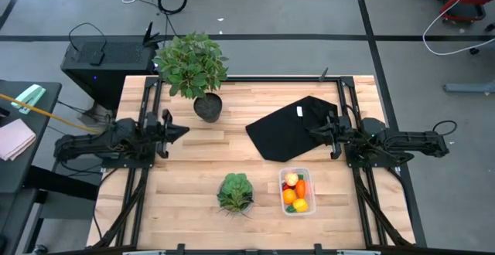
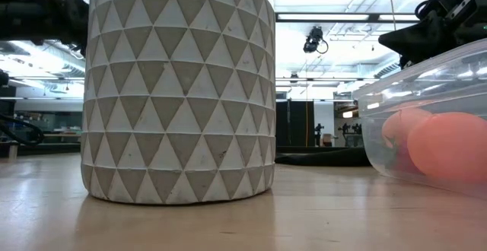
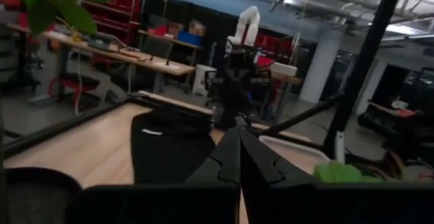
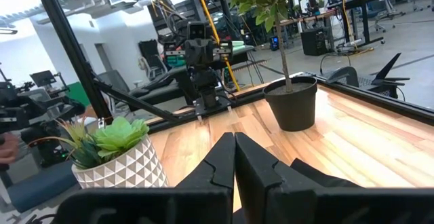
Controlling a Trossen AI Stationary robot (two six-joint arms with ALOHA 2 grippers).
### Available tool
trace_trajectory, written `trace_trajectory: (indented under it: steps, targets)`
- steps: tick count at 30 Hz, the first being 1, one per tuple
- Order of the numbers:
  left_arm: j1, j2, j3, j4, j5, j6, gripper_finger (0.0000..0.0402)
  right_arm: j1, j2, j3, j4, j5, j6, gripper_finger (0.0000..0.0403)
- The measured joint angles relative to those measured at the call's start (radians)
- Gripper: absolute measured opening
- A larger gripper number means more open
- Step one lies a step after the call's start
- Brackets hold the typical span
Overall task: Pick and placing Produce into tupperware
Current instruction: Return to Home Position
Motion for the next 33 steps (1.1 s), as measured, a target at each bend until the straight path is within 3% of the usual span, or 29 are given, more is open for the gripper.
trace_trajectory:
  steps: [6, 11, 16, 21, 33]
  targets:
    - [-0.045, 0.0, 0.0, 0.005, 0.003, -0.005, 0.0, 0.0, 0.0, 0.0, 0.0, 0.0, 0.0, 0.0016]
    - [-0.08, 0.0, 0.0, 0.001, 0.067, 0.062, 0.0, 0.0, 0.0, 0.0, 0.0, 0.0, 0.0, 0.0016]
    - [-0.092, 0.0, -0.003, -0.071, 0.066, 0.074, 0.0, 0.0, 0.0, 0.0, 0.0, 0.0, 0.0, 0.0016]
    - [-0.09, 0.005, -0.064, 0.101, 0.028, 0.078, 0.0, 0.0, 0.0, 0.0, 0.0, 0.0, 0.0, 0.0016]
    - [-0.091, 0.005, -0.064, 0.092, 0.045, 0.079, 0.0001, 0.0, 0.0, 0.0, -0.004, 0.0, 0.0, 0.0016]
